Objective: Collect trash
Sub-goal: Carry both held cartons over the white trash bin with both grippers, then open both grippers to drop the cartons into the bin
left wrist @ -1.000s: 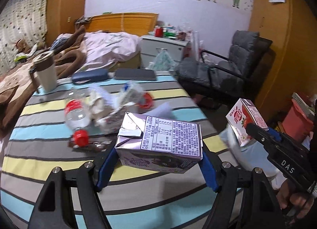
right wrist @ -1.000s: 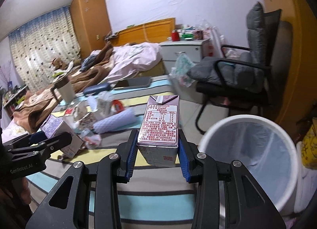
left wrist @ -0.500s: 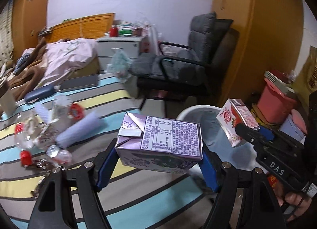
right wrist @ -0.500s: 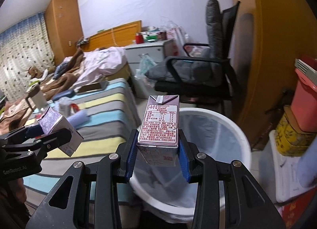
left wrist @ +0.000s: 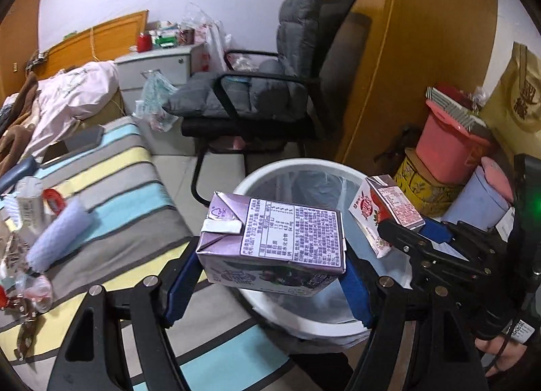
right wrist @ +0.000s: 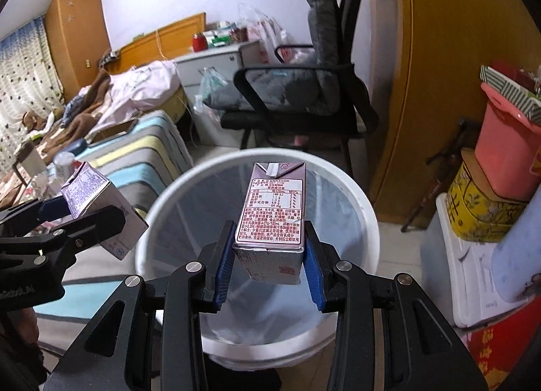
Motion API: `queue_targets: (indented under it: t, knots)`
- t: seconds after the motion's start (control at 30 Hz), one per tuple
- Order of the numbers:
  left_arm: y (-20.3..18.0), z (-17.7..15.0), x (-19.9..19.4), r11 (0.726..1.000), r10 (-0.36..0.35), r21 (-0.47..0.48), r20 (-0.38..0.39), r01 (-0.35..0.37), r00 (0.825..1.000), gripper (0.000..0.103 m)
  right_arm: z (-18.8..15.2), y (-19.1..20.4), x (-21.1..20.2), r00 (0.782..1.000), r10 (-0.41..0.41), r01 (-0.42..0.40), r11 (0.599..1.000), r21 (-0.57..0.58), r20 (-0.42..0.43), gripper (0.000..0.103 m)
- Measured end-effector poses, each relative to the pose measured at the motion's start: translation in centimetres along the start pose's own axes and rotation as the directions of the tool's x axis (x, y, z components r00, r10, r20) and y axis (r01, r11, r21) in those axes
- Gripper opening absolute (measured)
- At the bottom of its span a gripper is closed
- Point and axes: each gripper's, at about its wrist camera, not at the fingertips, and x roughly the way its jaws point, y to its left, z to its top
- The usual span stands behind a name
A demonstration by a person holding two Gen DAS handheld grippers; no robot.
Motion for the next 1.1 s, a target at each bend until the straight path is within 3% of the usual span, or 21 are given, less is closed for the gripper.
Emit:
queue_targets:
  t: [0.23,0.4,0.53,1.1]
  knots:
    - [-0.7,0.2,1.7,1.0,-0.024,-0.006,-0.035,0.024,0.999,0.077,-0.3,-1.3,0.9,0.999,-0.026,0.026,1.0,-0.003,-0.046,0.04]
    - [-0.6,0.3,2.1,0.999,-0.031,-0.02,-0.039,0.03,0.999,0.083,-0.2,-1.3,1.3,0.997,-0.039,0.037,0.999,-0.029,-0.059,0.041]
    - [-0.6,0.3,1.9,0.999,-0.027,-0.019,-0.035,0.027,0.999,0.086,-0.1,-1.5,1.3,0.997,-0.055,0.054,0.998,-0.023,-0.051,0.06]
    - [1.6,-0.5,-2.3,0.997,0.057,-0.055,0.033,-0.055,0.998,0.087,0.4,-0.2,-1.0,0.999,-0.032,0.032,0.999,0.009,0.026,0.06]
